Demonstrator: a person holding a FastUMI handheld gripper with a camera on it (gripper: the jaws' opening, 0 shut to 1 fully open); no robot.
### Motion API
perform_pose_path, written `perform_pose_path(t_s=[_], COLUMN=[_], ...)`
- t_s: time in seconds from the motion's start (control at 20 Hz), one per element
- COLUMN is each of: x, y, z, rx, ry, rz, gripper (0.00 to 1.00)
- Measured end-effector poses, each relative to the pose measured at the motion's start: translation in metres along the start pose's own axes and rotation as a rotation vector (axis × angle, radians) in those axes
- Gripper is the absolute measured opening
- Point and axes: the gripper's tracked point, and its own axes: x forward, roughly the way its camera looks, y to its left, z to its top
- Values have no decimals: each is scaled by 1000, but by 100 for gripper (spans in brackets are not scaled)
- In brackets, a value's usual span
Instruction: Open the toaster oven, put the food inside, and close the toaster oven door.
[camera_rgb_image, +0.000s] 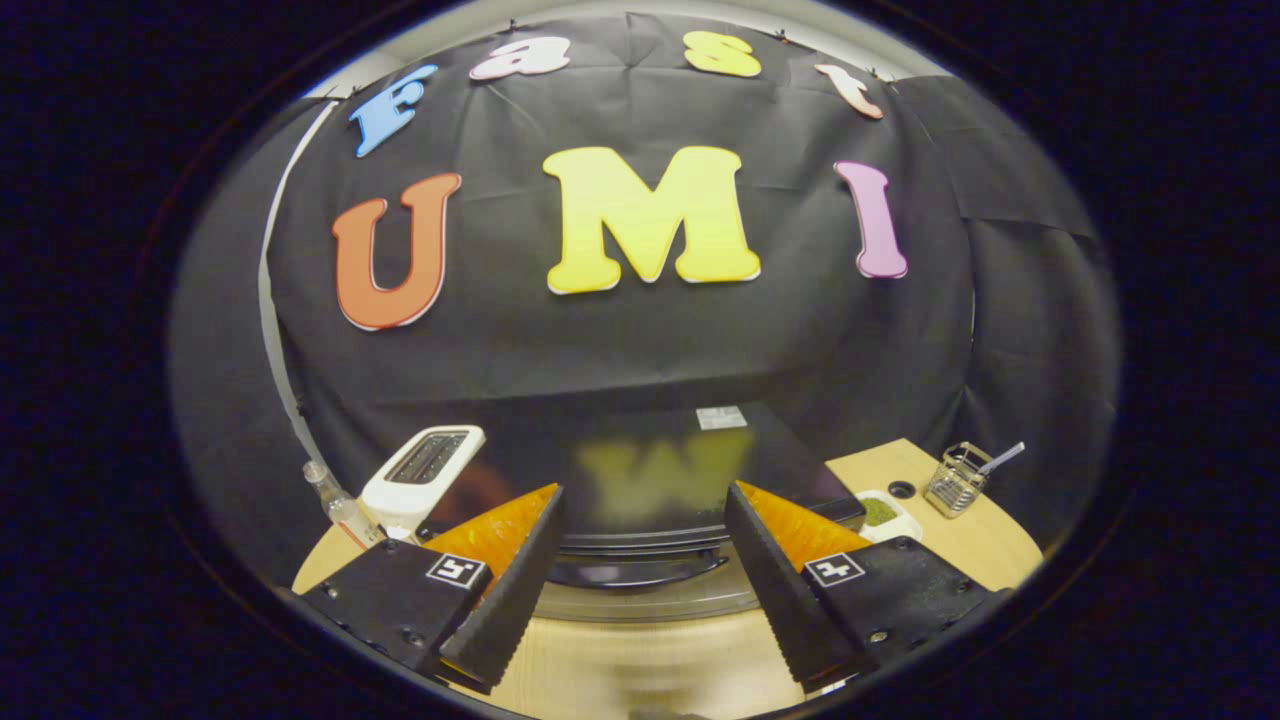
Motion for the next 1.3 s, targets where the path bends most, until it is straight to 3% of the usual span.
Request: perform_pose_path(t_s=[0.3,0.5,1.3], x=[12,7,-62], y=[7,6,-2], z=[-18,-23,-76], rx=[-75,-50,-53], ry=[18,16,93], rz=[-18,-11,30], gripper=[100,100,100])
